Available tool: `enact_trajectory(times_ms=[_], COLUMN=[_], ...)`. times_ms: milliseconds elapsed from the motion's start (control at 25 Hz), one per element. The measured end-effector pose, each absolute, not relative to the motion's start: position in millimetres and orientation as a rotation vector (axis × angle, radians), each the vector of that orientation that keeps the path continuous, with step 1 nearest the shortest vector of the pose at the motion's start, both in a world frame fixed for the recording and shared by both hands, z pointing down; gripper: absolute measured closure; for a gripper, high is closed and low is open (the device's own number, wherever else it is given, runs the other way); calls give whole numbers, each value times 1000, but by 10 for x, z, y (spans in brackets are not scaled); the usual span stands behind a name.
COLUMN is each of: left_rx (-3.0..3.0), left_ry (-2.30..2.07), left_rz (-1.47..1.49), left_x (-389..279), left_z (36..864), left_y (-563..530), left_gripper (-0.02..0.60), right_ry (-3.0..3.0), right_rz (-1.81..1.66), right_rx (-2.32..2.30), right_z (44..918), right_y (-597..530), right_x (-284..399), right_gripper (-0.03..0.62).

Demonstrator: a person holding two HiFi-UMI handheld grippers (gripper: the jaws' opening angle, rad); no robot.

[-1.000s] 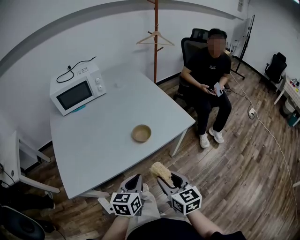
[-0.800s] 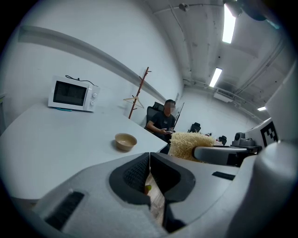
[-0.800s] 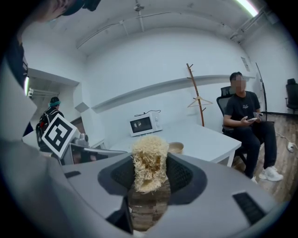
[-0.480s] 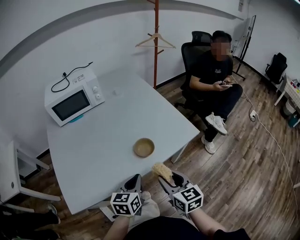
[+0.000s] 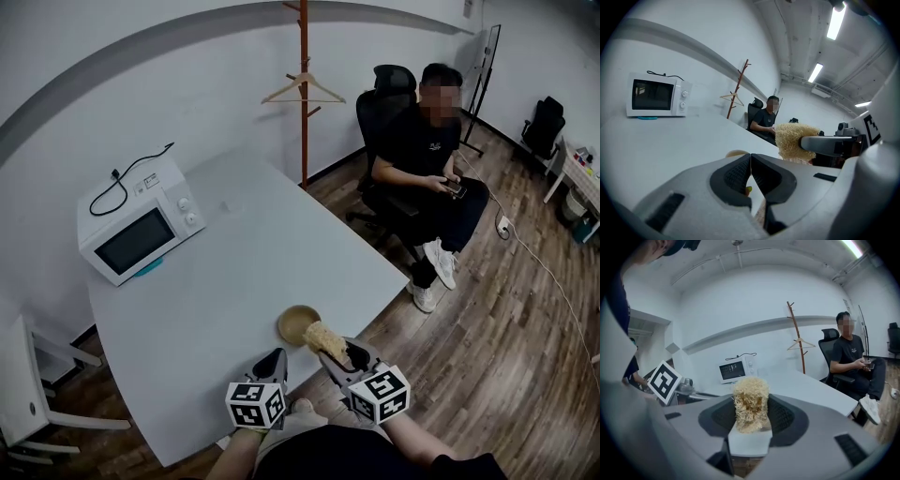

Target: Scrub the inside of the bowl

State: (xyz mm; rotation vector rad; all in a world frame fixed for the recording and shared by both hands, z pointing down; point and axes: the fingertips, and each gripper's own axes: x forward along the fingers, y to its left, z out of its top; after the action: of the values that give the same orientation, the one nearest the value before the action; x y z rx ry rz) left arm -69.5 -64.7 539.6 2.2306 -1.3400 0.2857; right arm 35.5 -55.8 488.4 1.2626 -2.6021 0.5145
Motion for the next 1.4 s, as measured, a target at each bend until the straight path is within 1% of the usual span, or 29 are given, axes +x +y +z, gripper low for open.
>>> enact_trajectory(times_ms=[360,640,840,1040,1320,1360,1400], left_rx=[2226,2190,2168,2097,2010,2007,2006], left_ry=[-1279,-1251,-1241,-1270,-1255,-1243,-1229], left_rz=[331,354,349,347,293,292,290], left_x=[-891,-876,-794,-858,-847,-828,-805], left_z=[5589,5774,5883,6039,6225,6253,6276], left_y=[-1067,-1164,-1241,-1310,-1421,-1435,-1455], left_gripper=[561,561,561,560,560,558,542], right_ry=[-2550,-2516,-2486,-2472,-2450,-2445,-2444], right_rz=[555,591,603,590,646,656,665], right_rx=[1323,1348,1319,1283,1204,1193,1183], right_z=[5012,5087,5243,5281,5460,5489,5513], right_y=[-941,-1032,-1126,-1292,-1275,-1261,-1248], right_x=[258,395,511,571,515,493,472], right_gripper=[414,414,414,414,414,414,414])
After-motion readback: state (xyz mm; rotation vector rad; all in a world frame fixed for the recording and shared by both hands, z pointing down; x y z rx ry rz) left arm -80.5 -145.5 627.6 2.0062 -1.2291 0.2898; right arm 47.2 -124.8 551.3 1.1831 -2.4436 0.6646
